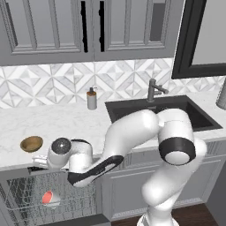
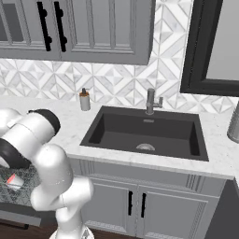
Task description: Pick up the cup and bowl from the counter, place them in the dishwasher, and close the dishwasher door.
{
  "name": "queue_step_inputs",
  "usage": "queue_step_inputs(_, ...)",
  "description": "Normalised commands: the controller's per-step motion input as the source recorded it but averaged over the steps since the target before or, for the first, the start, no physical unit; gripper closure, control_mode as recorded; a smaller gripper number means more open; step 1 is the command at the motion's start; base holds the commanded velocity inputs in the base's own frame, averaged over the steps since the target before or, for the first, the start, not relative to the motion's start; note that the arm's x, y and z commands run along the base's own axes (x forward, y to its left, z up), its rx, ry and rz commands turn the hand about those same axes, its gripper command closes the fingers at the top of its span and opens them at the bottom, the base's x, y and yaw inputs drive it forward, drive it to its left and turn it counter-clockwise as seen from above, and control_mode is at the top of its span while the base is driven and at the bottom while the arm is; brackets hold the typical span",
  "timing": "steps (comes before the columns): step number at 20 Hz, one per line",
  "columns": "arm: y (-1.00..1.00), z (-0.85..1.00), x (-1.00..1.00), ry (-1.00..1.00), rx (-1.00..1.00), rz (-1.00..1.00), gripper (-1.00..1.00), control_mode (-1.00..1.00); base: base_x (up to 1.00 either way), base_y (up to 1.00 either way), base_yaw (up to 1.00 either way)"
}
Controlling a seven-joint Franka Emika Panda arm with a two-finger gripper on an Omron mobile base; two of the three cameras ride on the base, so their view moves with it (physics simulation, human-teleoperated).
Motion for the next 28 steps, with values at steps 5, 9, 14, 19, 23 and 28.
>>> queue_step_inputs(5, -0.11, 1.0, -0.01, 0.27, 0.16, 0.0, -1.0, -1.0, 0.0, 0.0, 0.0)
queue_step_inputs(9, 0.0, 1.0, 0.0, 0.27, 0.02, 0.0, -1.0, -1.0, 0.0, 0.0, 0.0)
queue_step_inputs(14, 0.0, 0.99, 0.05, 0.33, -0.05, 0.0, -1.0, -1.0, 0.0, 0.0, 0.0)
queue_step_inputs(19, 0.0, 0.46, 0.48, 0.2, -0.2, 0.0, -1.0, -1.0, 0.0, 0.0, 0.0)
queue_step_inputs(23, -0.01, 0.02, 0.56, -0.01, -0.22, 0.0, -1.0, -1.0, 0.0, 0.0, 0.0)
queue_step_inputs(28, -0.14, -0.11, 0.34, -0.14, 0.03, 0.01, -1.0, -1.0, 0.0, 0.0, 0.0)
